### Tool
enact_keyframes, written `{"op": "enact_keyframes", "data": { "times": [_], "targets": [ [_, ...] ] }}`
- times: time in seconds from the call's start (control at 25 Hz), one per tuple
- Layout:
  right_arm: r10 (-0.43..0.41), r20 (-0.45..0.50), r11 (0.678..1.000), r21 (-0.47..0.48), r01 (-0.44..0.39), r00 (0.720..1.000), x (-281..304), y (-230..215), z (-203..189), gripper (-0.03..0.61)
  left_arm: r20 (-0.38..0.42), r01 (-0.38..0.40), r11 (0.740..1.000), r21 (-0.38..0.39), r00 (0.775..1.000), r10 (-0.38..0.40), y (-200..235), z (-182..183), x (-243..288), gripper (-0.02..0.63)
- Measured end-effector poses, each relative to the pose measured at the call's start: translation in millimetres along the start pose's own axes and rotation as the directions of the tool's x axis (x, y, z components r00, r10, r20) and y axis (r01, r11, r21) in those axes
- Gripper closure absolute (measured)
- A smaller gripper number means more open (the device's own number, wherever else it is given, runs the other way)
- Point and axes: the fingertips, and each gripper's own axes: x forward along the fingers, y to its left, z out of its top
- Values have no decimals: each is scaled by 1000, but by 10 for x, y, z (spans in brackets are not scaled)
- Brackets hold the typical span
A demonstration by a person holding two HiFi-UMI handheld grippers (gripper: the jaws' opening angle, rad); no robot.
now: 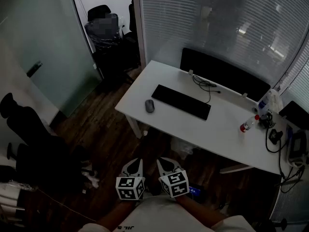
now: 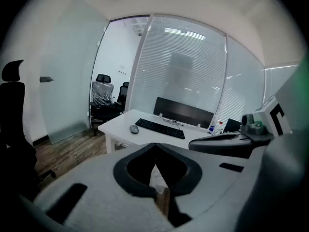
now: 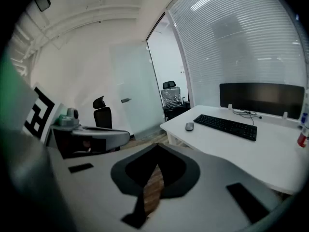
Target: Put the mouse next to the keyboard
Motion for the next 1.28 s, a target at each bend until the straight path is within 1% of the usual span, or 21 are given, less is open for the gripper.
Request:
{"op": "enact_keyframes", "data": {
  "times": [0.12, 0.24, 0.44, 0.64, 0.8, 0.92, 1.04, 1.28],
  "targets": [
    [-3, 15, 1000, 11, 2, 1000, -35, -116, 22, 574, 13, -19, 1000, -10, 1000, 20, -57, 0, 41, 612],
    [8, -1, 1000, 19, -8, 1000, -22, -199, -31, 575, 16, -31, 999, -18, 999, 31, -85, -4, 84, 612],
    [7, -14, 1000, 16, -6, 1000, 130, -278, -6, 574, 17, -45, 999, -31, 999, 45, 46, 50, 211, 612],
    [-20, -21, 1000, 21, 20, 1000, 488, -374, 175, 574, 15, -22, 999, -35, 1000, 23, 331, 240, 537, 612],
    [-53, -14, 998, 39, 54, 998, 851, -522, 407, 575, 17, 9, 1000, -9, 1000, -9, 596, 517, 872, 612],
    [-69, -6, 997, 40, 69, 998, 1182, -567, 626, 575, 18, 15, 1000, 3, 1000, -16, 896, 740, 1113, 612],
    [-83, -5, 995, 46, 83, 997, 1493, -584, 787, 574, 7, 31, 999, 14, 999, -31, 1144, 894, 1317, 612],
    [-136, -8, 988, 71, 136, 991, 1961, -660, 1056, 574, -12, 90, 995, 47, 996, -90, 1464, 1159, 1634, 612]
  ]
}}
